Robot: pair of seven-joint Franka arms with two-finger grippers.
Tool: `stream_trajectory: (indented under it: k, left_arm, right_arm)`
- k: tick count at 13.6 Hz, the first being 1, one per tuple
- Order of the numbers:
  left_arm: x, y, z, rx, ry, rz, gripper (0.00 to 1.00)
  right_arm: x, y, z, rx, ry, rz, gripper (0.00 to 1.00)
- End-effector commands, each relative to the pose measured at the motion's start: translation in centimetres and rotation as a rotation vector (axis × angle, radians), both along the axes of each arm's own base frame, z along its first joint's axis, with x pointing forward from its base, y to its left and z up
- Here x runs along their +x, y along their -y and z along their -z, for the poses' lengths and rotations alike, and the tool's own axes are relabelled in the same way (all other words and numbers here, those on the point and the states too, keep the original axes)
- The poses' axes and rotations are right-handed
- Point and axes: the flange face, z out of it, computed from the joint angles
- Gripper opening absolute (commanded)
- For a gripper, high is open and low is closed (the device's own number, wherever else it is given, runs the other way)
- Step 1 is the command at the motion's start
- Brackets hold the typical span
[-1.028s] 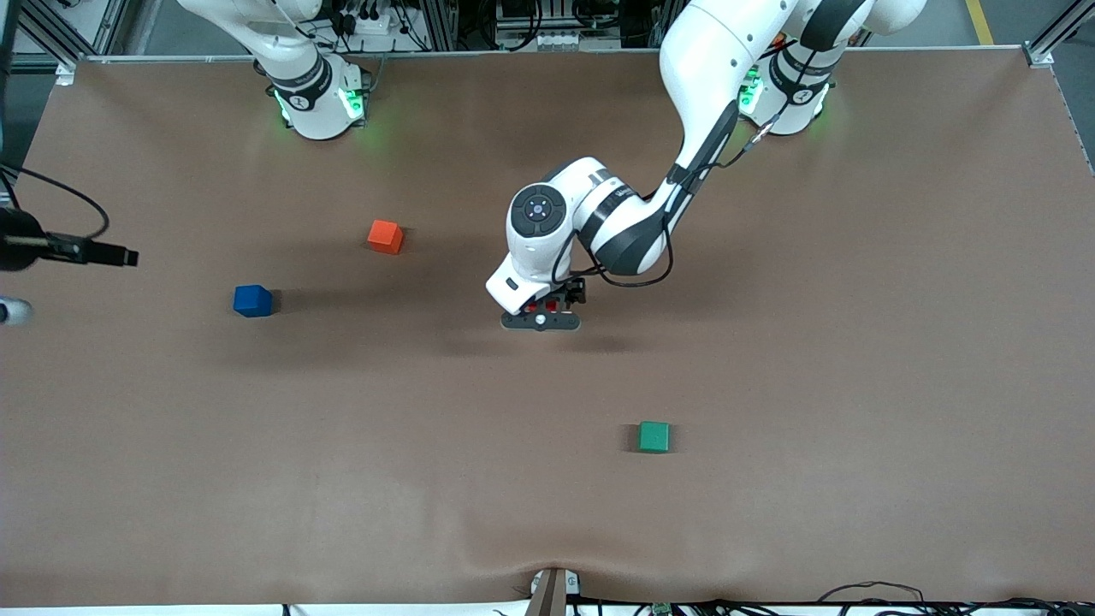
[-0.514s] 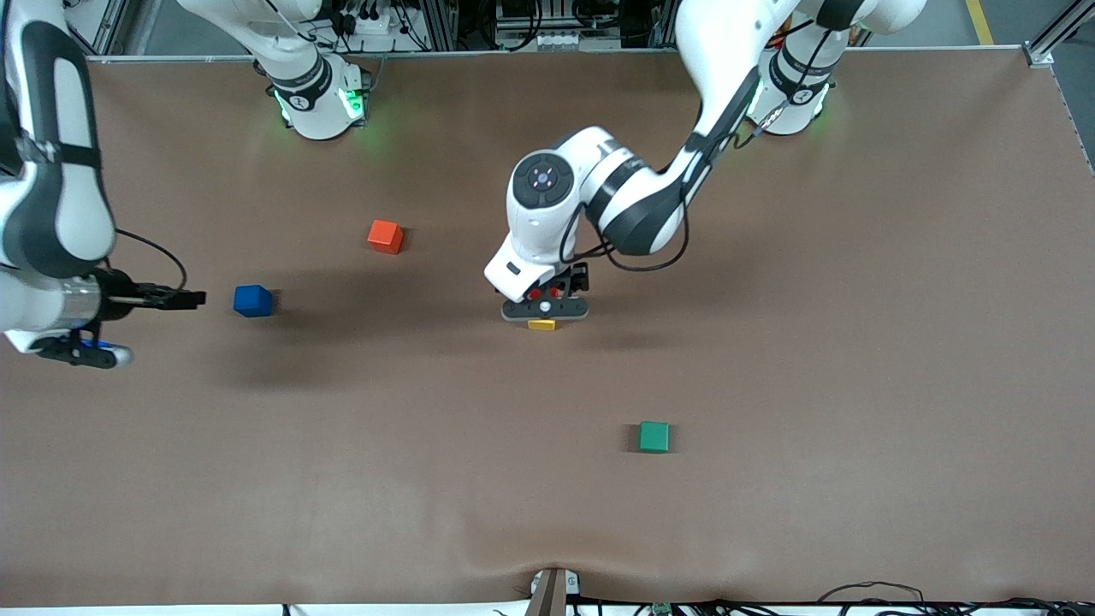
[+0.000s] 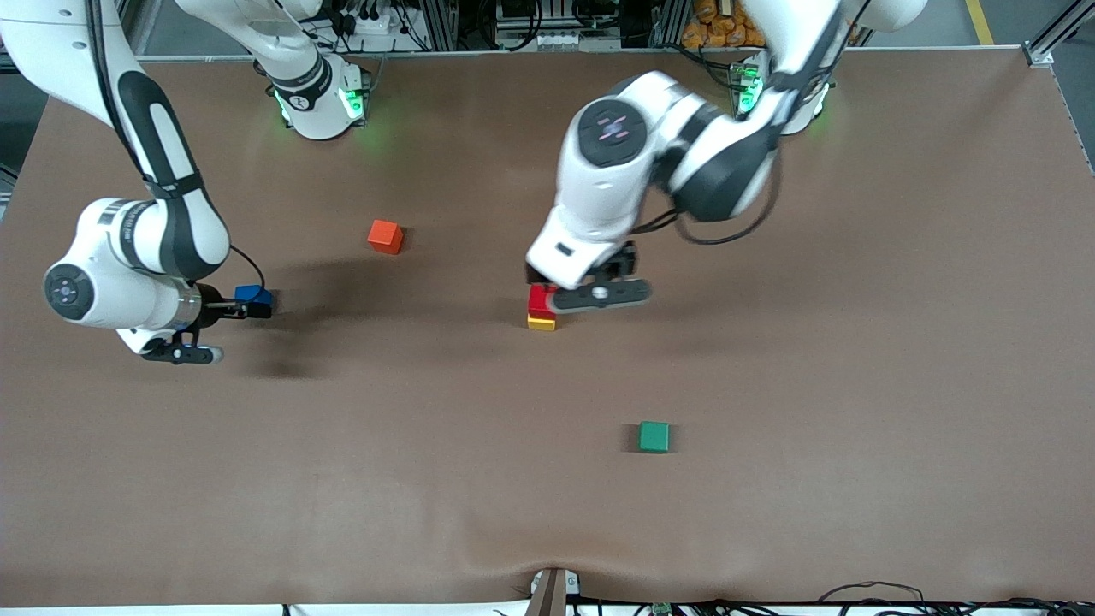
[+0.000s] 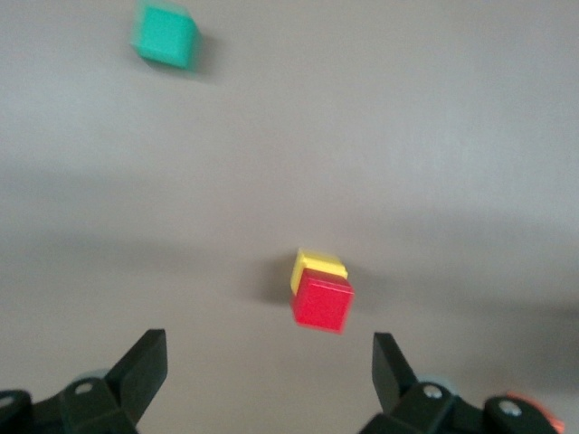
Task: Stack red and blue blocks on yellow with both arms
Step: 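Raise the left gripper away while the right gripper reaches the blue cube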
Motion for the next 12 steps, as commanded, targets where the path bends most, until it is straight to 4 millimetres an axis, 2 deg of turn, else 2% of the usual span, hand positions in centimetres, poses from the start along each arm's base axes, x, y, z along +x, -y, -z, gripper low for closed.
stream_trajectory:
  k: [1,2,4,6,7,10,12]
  left_arm:
    - [0.7,-7.2,-5.9,0.012,0.001,0.029,1.00]
    - [1.7,-10.6,-7.7,0.014,0.009,0.027,1.00]
    - [2.5,-16.1,-10.3,0.022,-0.007,-0.012,1.00]
    - [2.7,-21.6,-12.8,0.031,-0.015,-0.083,1.00]
    - [3.0,-24.7,-14.0,0.026,-0.006,-0.121,1.00]
    - [3.1,-31.5,-15.4,0.046,-0.032,-0.042,1.00]
    - [2.0,-34.7,-15.9,0.065,-0.061,0.027,1.00]
  right_arm:
    - [-0.8,2.3,0.3,0.031,0.001,-0.073,1.00]
    - [-1.1,2.2,0.4,0.032,-0.013,-0.068,1.00]
    - [-2.0,4.9,1.0,0.042,-0.016,0.000,1.00]
    - [-2.0,4.5,1.6,0.045,-0.025,-0.001,1.00]
    - [-2.3,4.4,3.0,0.045,-0.050,0.007,1.00]
    - [-2.8,4.3,4.1,0.043,-0.049,0.035,1.00]
    - [-2.8,3.8,4.4,0.050,-0.053,0.086,1.00]
